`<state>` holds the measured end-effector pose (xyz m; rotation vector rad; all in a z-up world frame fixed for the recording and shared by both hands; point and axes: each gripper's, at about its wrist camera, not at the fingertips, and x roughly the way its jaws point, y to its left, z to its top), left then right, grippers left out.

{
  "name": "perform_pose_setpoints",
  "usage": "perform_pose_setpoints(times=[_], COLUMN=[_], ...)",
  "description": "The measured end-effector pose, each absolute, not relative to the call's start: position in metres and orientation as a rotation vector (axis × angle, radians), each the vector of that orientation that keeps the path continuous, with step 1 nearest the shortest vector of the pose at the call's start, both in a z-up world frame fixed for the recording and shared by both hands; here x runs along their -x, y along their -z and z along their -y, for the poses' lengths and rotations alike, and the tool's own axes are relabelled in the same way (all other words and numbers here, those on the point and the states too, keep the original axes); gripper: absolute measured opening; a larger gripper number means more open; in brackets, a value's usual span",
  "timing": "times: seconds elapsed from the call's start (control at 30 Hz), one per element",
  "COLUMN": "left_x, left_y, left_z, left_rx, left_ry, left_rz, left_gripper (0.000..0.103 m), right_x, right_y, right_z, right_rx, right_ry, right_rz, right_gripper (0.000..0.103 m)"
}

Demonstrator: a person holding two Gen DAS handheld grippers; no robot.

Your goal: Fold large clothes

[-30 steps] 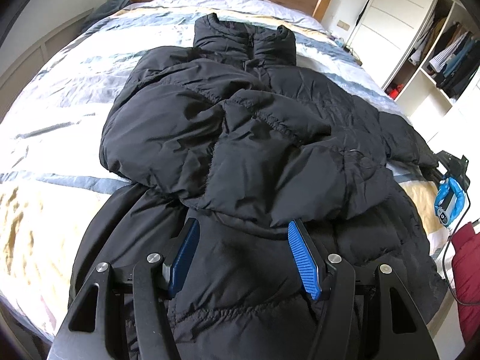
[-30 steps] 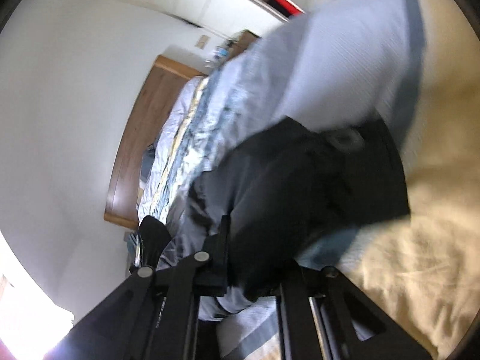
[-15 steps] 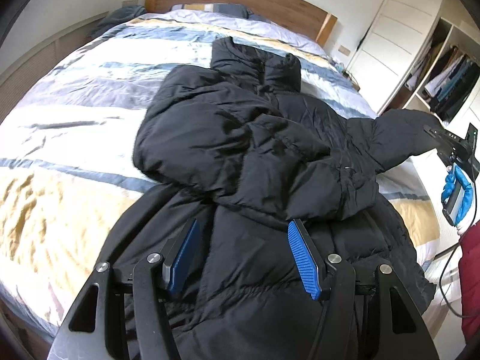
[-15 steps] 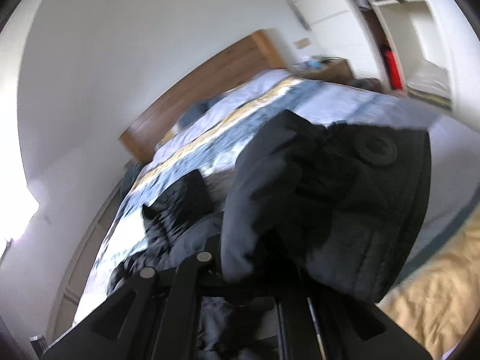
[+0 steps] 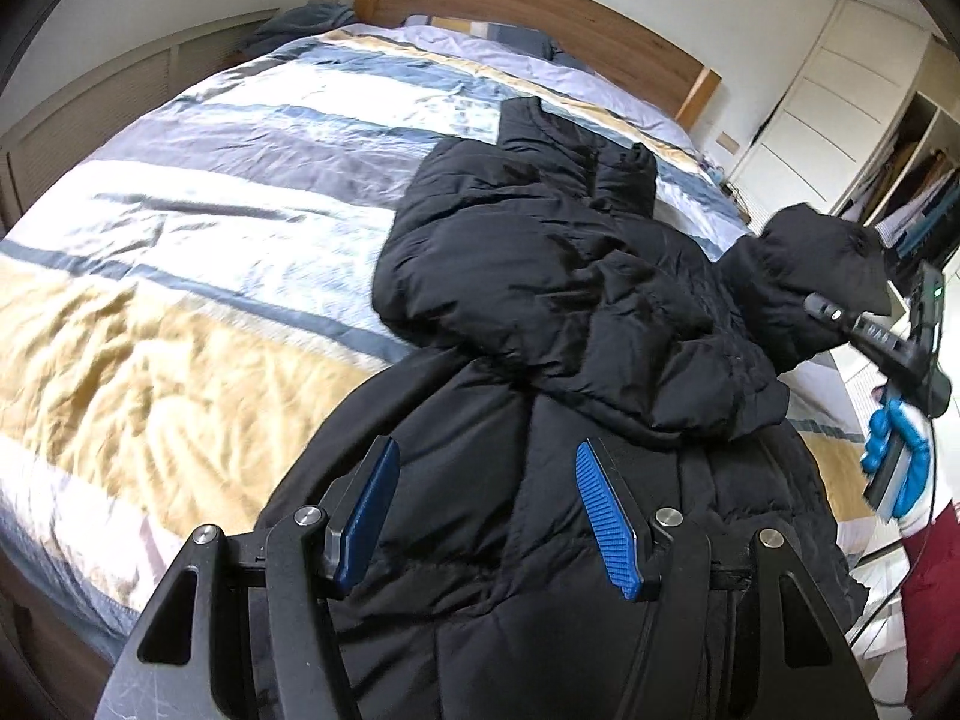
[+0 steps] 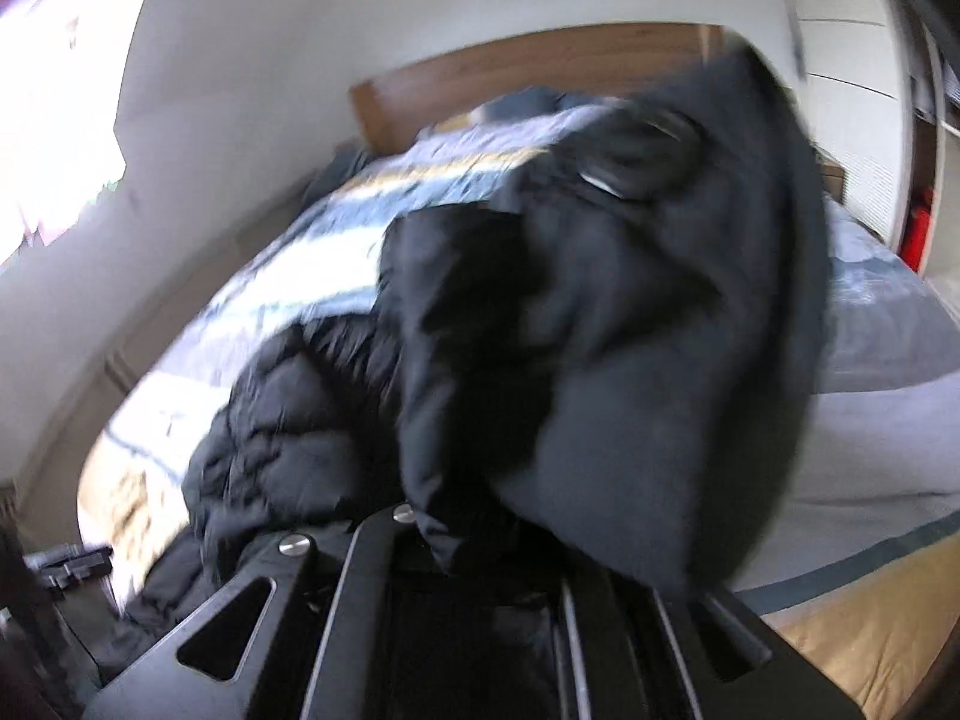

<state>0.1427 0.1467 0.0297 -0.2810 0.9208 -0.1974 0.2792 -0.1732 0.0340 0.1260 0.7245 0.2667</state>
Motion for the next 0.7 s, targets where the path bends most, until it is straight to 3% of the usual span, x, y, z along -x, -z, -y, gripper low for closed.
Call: perform_pose_setpoints(times=[0.27, 0.47, 0.57, 0.6, 0.7], left_x=[-0.129, -0.119, -0.117, -0.117, -0.121], left_y=[-0.032, -0.038, -0.044, -0.047, -0.057], left_z=[-0.162, -0.162, -0.152, -0.147, -0.128], left_rx=[0.295, 0.282, 0.255, 0.242, 0.202], left_ry=[0.174, 0.166, 0.172, 0.177, 0.194], left_rz=[-0.917, -0.918, -0.922, -0.922, -0.919], left_gripper=[0.06, 0.06, 0.06, 0.06, 0.06], right_x=[-0.28, -0.272, -0.26, -0.256, -0.24], right_y=[0.011, 0.033, 0.031, 0.031, 0.024], right_z=[0.121, 0.111, 0.115, 0.117, 0.125], right_rx=[0.007, 0.05, 0.035, 0.031, -0.002], right_ry=[-0.287, -0.274, -0.284, -0.291, -0.339], right_rz=[-0.852, -0.897, -0.902, -0.898, -0.874], right_gripper=[0.006, 0.013, 0.028, 0.038, 0.05])
